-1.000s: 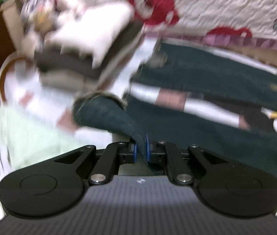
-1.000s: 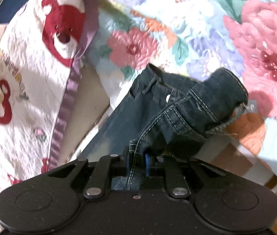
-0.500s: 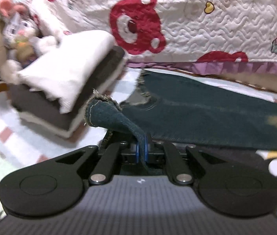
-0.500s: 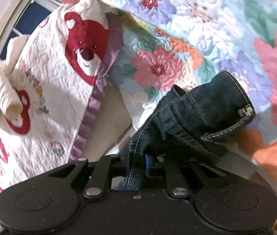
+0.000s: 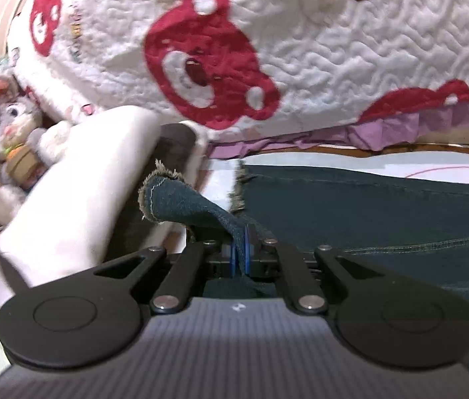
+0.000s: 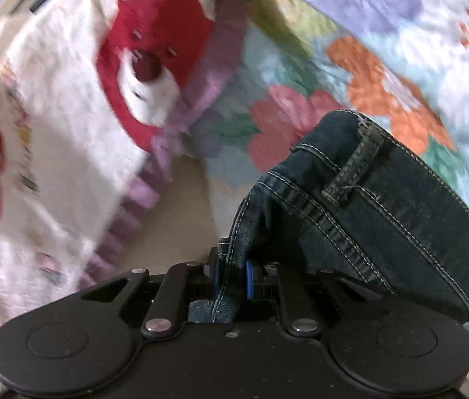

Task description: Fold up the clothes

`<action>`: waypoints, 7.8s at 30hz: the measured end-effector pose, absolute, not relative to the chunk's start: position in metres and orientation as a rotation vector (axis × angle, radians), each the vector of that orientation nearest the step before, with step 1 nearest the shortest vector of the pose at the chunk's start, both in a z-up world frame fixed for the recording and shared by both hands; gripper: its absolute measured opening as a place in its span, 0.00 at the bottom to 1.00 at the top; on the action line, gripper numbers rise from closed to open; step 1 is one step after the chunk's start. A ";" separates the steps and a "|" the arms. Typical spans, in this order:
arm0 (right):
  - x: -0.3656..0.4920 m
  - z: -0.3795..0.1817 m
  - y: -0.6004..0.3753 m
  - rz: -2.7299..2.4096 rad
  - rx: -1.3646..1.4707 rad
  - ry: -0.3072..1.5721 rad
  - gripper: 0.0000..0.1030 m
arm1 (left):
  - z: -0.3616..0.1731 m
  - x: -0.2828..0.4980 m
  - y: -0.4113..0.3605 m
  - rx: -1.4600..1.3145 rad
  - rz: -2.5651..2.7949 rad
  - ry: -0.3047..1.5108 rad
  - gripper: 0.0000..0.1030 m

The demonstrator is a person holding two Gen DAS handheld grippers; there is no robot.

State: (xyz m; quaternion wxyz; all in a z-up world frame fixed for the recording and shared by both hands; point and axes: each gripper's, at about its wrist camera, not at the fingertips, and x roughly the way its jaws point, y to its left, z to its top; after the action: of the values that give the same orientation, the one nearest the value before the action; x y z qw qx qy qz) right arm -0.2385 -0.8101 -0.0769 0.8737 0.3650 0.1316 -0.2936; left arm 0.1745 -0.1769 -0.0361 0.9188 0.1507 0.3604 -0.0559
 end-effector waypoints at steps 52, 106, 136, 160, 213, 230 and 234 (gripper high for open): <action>-0.130 -0.099 -0.887 -0.640 0.708 0.550 0.16 | -0.088 0.313 -0.282 0.388 -0.006 0.736 0.05; -0.051 -0.099 -0.703 -0.321 0.440 0.685 0.47 | -0.147 0.219 -0.205 0.303 -0.357 0.848 0.92; -0.189 -0.119 -0.671 -0.461 0.134 0.766 0.21 | -0.143 0.111 -0.399 0.427 -0.904 0.902 0.89; -0.191 -0.124 -0.644 -0.499 -0.010 0.667 0.35 | -0.115 0.183 -0.067 -0.213 -0.069 0.897 0.74; -0.086 -0.105 -0.566 -0.274 0.333 0.740 0.59 | -0.079 0.139 -0.307 0.134 -0.835 0.704 0.59; 0.019 -0.136 -0.632 -0.219 0.431 0.828 0.58 | -0.124 0.114 -0.349 0.322 -0.988 0.771 0.61; 0.038 -0.142 -0.632 -0.144 0.141 0.931 0.68 | -0.124 0.113 -0.348 0.316 -0.984 0.765 0.62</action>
State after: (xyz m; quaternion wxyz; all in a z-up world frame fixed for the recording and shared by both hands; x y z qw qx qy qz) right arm 0.0380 -0.6318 -0.1418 0.8886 0.0680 0.4483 -0.0695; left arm 0.1135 -0.3483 -0.1238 0.8003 0.1472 0.3568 -0.4589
